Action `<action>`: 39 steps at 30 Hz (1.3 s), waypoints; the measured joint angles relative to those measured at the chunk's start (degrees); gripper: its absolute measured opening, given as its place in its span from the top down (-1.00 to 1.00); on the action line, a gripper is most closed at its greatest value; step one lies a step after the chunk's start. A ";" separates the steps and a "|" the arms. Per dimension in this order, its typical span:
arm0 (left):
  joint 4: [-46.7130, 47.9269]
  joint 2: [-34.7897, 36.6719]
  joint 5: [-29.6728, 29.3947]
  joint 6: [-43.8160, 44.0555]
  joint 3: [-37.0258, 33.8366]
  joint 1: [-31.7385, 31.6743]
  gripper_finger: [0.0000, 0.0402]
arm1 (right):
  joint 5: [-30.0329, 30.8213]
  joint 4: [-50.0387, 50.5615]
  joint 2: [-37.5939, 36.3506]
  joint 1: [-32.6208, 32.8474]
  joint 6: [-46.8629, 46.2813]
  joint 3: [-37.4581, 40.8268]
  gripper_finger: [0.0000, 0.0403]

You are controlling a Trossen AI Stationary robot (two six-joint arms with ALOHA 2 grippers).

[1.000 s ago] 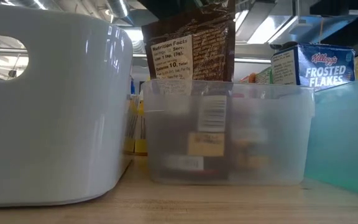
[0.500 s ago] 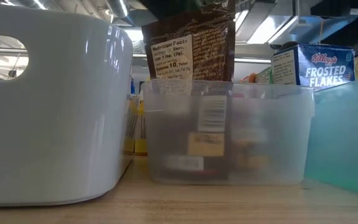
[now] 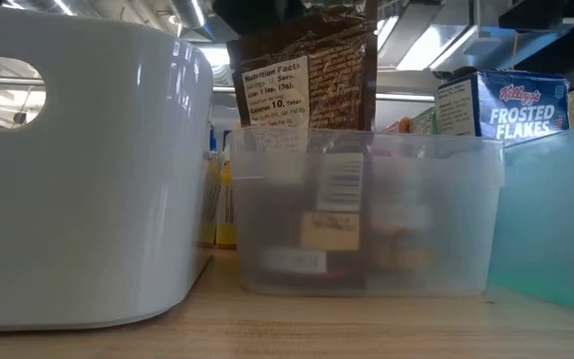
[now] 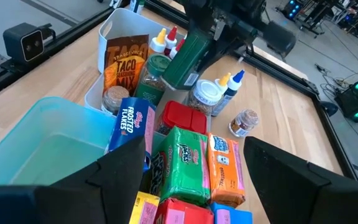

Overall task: Pick & Place Kitchen Items
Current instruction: Put the black seasoning can into the white bin

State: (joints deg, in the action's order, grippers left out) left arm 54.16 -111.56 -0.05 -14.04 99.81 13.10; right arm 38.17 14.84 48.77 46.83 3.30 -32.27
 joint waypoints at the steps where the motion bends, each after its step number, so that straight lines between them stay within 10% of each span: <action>1: 0.17 -0.27 0.06 -0.02 0.00 -0.07 0.44 | -0.01 -0.01 0.00 0.00 -0.06 0.00 -0.37; 39: 1.83 -3.99 4.14 -16.67 1.53 -0.71 0.39 | -0.87 0.63 0.00 -0.02 -0.97 0.00 -0.36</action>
State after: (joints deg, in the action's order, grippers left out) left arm 55.99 -115.55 4.09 -30.71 101.34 12.38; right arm 37.30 15.46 48.77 46.81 2.33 -32.27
